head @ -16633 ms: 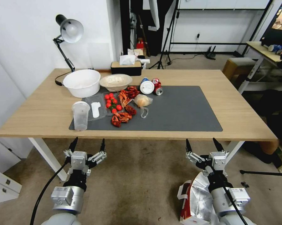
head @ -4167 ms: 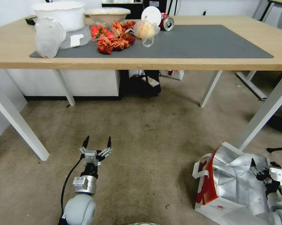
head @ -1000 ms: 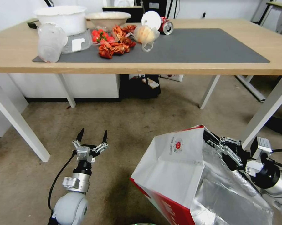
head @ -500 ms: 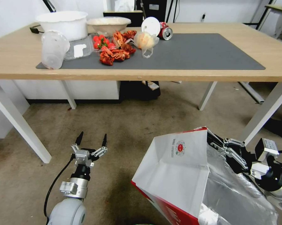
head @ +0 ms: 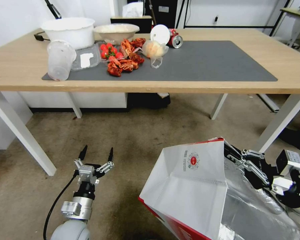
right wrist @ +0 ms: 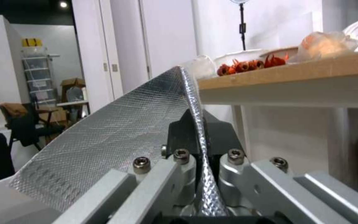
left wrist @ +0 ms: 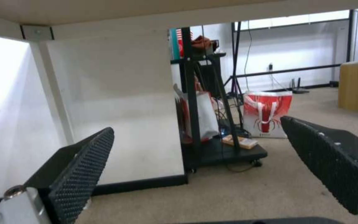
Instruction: Pick up the food delivery bag from the floor and place it on the table.
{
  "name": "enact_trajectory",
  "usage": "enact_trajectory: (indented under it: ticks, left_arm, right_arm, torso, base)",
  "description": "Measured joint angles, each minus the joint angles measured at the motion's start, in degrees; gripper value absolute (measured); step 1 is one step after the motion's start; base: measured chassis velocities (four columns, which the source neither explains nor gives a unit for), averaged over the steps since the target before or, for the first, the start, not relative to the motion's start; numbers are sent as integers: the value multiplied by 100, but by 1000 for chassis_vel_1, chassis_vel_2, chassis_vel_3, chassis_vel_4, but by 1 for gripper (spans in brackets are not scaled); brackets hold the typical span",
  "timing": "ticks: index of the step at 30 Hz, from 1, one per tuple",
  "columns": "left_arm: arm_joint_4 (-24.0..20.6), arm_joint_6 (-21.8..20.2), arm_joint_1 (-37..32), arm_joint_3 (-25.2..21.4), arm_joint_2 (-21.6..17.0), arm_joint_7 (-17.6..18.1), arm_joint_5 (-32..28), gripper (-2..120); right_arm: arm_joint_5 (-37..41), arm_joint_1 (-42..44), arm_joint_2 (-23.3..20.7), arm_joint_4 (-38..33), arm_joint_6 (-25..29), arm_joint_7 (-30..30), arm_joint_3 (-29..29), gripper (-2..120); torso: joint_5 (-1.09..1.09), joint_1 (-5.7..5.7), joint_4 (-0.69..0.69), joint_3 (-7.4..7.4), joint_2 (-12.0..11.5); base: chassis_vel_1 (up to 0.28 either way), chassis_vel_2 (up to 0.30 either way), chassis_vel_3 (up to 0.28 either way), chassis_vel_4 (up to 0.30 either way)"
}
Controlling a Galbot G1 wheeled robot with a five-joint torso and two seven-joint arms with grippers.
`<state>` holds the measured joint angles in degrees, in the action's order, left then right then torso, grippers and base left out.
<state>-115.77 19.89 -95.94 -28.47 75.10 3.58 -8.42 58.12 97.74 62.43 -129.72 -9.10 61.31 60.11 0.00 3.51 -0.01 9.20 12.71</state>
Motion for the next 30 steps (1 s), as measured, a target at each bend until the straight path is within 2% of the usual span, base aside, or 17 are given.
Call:
enact_trajectory:
  ticks: [11,30]
  left_arm:
    - [-204,-257,-103,-121,-103,-48,-15,100]
    - [-332,-302,-196,-182,-116,32,-31,100]
  right_arm:
    - [112,54,-1,-11,39,26,67,0]
    - [186,30,52,-3,85,29,19,0]
  torso:
    - [0,60,0,186,243]
    - [0,191,0,485,672]
  base:
    - [0,0,0,0]
    - [0,0,0,0]
